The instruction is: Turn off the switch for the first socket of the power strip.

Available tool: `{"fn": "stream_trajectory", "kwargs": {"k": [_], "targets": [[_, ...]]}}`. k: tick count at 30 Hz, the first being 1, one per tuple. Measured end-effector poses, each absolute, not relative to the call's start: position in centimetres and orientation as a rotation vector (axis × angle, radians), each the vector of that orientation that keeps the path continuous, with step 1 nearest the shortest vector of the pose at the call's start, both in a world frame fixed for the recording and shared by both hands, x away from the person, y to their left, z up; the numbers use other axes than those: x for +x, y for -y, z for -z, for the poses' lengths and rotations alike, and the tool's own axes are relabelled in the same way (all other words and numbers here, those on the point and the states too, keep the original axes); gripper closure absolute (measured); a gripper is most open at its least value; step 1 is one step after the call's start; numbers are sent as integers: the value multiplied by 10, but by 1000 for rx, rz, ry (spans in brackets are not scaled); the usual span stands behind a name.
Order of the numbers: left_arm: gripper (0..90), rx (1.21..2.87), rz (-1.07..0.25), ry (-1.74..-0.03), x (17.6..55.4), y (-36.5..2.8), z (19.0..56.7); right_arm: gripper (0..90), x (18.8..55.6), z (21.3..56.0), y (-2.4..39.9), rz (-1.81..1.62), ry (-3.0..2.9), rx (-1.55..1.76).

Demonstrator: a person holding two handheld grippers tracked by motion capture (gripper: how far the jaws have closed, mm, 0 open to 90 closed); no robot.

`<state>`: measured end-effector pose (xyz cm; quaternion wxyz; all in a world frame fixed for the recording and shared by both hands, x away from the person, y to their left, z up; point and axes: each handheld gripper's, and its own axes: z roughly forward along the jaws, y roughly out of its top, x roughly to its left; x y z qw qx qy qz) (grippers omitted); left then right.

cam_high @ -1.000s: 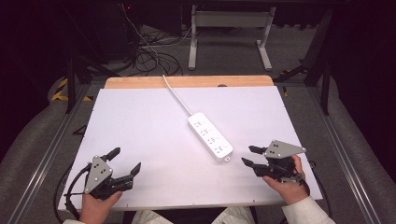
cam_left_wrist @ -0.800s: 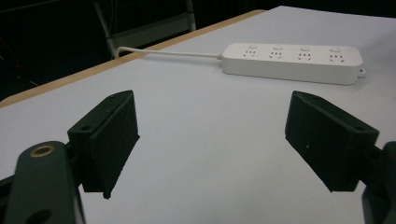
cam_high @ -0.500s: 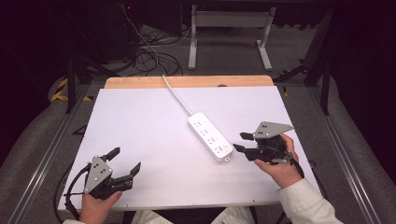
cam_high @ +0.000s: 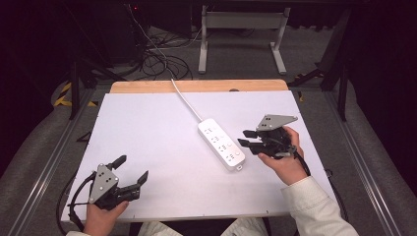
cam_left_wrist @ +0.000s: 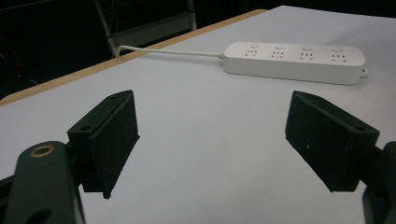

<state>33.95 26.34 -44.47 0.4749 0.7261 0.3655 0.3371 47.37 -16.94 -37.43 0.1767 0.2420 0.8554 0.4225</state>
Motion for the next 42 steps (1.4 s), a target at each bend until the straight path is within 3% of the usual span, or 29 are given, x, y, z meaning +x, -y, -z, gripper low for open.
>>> {"fn": "stream_trajectory", "kwargs": {"k": [11,27,42], "targets": [[181,1778,-825,-897,339,-264,445,900,489,375,144,-1178,-2422,722],[181,1770,-836,-916,334,-266,445,900,519,381,128,-1184,-2431,708],[181,1774,-835,-911,333,-266,446,900,554,409,106,-1203,-2379,785]]}}
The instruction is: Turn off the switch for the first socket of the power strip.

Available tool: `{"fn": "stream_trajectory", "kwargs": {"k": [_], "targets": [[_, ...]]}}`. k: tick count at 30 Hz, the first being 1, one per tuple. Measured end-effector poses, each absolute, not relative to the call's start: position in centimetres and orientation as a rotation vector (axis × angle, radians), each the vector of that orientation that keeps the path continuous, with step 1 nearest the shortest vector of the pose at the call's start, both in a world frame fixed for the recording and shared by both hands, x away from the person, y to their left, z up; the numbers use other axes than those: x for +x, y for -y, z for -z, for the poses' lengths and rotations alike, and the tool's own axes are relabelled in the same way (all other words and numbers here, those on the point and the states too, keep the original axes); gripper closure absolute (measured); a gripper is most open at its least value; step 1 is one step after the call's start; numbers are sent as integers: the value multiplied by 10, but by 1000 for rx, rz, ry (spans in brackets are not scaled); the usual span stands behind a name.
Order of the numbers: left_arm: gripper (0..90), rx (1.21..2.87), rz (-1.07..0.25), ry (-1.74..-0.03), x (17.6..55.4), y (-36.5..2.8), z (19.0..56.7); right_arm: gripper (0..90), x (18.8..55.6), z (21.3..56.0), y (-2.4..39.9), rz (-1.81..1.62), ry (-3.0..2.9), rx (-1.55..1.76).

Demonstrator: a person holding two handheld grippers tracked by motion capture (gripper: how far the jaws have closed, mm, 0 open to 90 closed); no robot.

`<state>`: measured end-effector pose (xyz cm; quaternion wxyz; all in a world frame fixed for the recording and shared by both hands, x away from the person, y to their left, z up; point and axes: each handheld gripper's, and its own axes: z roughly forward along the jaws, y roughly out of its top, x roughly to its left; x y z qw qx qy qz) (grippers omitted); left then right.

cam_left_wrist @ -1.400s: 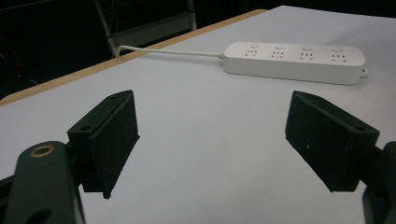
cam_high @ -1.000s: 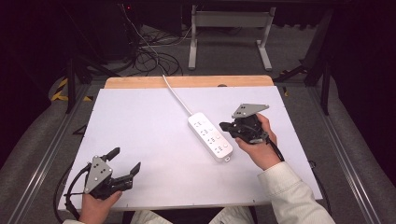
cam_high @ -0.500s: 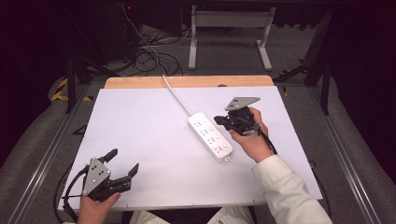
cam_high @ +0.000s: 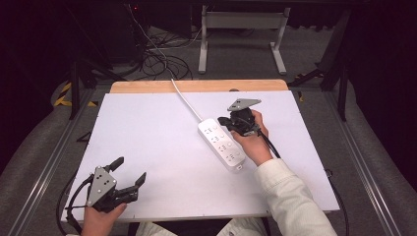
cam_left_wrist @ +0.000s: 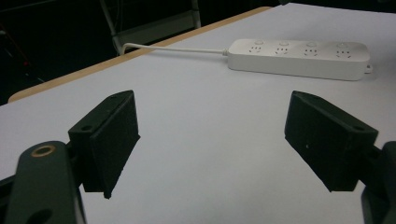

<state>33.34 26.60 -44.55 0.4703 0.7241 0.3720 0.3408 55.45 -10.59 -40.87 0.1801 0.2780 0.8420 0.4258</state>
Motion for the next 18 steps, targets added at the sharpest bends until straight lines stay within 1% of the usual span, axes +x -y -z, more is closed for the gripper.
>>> {"fn": "stream_trajectory", "kwargs": {"k": [18], "targets": [[181,1772,-833,-913,333,-266,446,900,577,437,94,-1169,-2394,864]]}}
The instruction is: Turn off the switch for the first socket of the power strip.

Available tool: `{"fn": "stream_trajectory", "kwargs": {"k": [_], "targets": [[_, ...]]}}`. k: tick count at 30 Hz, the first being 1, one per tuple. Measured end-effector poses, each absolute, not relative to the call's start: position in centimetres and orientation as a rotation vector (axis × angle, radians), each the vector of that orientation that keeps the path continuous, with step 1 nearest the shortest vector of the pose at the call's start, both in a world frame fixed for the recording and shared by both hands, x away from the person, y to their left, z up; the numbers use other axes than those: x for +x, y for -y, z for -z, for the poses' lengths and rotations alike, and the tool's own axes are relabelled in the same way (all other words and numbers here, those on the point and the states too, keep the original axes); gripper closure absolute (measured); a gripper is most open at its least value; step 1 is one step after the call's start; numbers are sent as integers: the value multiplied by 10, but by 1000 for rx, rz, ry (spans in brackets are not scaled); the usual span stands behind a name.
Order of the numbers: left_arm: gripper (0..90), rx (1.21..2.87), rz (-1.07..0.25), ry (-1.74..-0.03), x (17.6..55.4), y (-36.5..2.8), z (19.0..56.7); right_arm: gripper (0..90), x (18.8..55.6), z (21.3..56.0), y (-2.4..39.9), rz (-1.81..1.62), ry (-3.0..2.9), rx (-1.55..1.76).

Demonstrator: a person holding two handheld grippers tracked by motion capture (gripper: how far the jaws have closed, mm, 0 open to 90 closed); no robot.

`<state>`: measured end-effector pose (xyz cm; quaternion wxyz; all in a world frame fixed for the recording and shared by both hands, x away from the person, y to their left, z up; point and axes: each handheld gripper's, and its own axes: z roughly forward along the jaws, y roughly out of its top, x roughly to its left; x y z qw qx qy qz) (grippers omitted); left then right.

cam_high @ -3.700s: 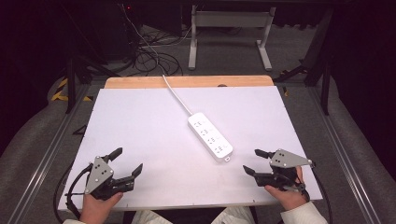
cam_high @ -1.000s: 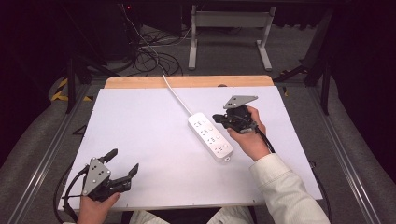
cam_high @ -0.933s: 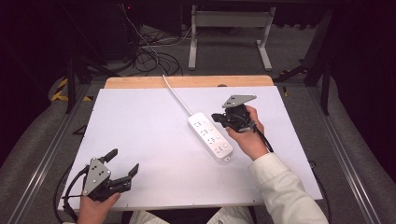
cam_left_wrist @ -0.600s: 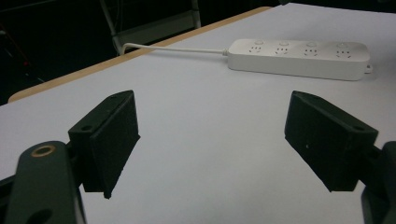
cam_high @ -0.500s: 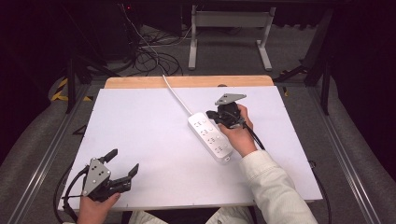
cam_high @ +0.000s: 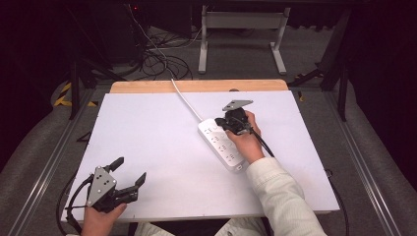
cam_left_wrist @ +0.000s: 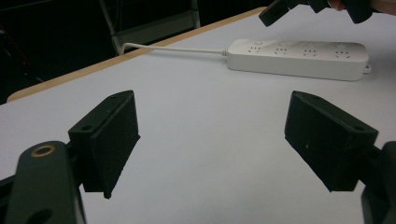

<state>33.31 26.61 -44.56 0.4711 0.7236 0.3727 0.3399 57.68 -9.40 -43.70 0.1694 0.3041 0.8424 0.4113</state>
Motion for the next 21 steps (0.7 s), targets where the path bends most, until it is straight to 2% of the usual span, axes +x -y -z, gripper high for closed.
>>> {"fn": "stream_trajectory", "kwargs": {"k": [21], "targets": [[181,1777,-827,-913,333,-266,446,900,587,453,83,-1086,-2437,873]]}}
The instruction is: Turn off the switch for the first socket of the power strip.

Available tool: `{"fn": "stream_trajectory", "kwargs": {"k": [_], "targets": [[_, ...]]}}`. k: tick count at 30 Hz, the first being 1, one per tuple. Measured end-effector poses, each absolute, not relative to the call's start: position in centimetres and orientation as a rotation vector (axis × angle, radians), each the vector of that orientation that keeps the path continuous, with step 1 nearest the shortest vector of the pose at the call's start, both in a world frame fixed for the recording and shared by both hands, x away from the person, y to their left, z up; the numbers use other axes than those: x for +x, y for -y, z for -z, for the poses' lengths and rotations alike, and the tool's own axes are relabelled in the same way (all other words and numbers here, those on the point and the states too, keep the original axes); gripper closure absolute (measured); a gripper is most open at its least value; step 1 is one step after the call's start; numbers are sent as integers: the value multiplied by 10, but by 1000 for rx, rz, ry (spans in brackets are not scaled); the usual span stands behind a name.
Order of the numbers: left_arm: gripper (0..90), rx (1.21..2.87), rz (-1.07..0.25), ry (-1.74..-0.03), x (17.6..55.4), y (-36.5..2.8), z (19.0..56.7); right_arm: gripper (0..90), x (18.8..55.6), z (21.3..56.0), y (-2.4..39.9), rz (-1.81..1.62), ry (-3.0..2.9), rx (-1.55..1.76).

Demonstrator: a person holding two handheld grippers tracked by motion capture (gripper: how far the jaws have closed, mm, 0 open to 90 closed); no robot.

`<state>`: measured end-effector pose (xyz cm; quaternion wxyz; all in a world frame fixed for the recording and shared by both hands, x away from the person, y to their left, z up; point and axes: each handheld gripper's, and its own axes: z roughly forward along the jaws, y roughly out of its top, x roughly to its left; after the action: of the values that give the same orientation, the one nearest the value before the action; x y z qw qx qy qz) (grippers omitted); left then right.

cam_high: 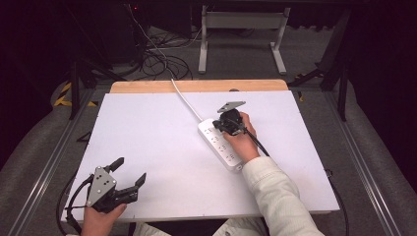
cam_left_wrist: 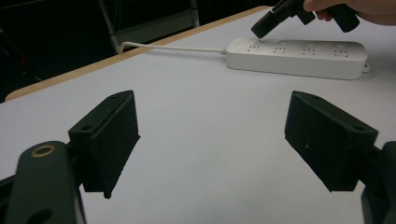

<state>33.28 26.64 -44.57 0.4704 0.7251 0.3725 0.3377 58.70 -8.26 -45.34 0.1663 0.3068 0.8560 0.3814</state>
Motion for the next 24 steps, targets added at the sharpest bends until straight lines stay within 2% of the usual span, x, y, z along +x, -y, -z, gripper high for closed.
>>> {"fn": "stream_trajectory", "kwargs": {"k": [24], "targets": [[183,1785,-823,-905,333,-266,446,900,586,459,76,-1047,-2416,881]]}}
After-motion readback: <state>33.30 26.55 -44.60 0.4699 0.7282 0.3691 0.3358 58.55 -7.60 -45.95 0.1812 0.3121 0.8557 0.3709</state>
